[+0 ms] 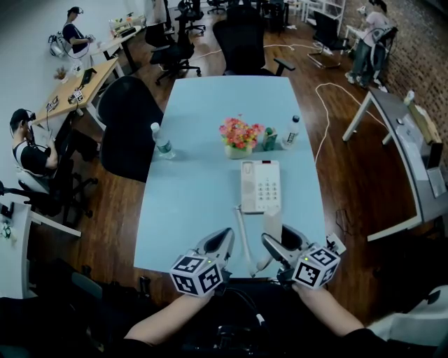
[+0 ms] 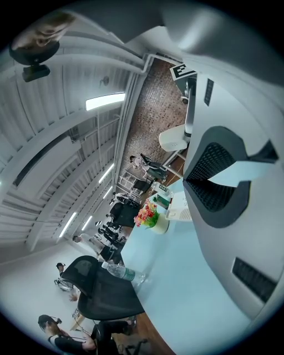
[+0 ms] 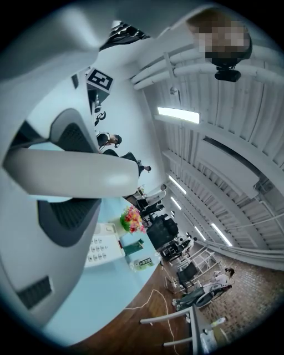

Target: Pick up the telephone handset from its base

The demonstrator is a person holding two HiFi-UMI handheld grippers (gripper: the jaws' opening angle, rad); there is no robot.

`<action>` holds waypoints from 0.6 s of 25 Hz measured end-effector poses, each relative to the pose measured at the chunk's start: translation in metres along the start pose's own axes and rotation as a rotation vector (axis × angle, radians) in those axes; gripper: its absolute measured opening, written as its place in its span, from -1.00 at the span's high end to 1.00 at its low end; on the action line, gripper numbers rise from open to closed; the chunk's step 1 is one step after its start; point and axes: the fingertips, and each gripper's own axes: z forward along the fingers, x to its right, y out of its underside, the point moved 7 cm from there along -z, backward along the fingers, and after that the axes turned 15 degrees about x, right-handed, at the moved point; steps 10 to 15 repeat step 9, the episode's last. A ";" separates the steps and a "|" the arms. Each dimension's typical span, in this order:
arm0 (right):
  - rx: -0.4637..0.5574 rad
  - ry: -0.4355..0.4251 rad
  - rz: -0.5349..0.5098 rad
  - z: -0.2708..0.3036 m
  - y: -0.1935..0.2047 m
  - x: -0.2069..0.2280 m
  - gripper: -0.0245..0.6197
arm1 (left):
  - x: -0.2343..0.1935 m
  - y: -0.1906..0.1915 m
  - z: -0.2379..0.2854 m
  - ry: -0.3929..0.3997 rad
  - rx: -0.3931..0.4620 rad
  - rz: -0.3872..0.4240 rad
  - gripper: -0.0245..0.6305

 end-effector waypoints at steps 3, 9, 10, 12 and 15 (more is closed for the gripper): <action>-0.002 0.002 0.000 0.000 0.002 0.000 0.14 | -0.001 0.000 0.000 0.001 0.001 0.001 0.95; 0.004 0.002 0.012 0.002 0.004 -0.001 0.15 | -0.004 -0.003 -0.001 -0.008 0.004 0.002 0.95; 0.004 0.002 0.012 0.002 0.004 -0.001 0.15 | -0.004 -0.003 -0.001 -0.008 0.004 0.002 0.95; 0.004 0.002 0.012 0.002 0.004 -0.001 0.15 | -0.004 -0.003 -0.001 -0.008 0.004 0.002 0.95; 0.004 0.002 0.012 0.002 0.004 -0.001 0.15 | -0.004 -0.003 -0.001 -0.008 0.004 0.002 0.95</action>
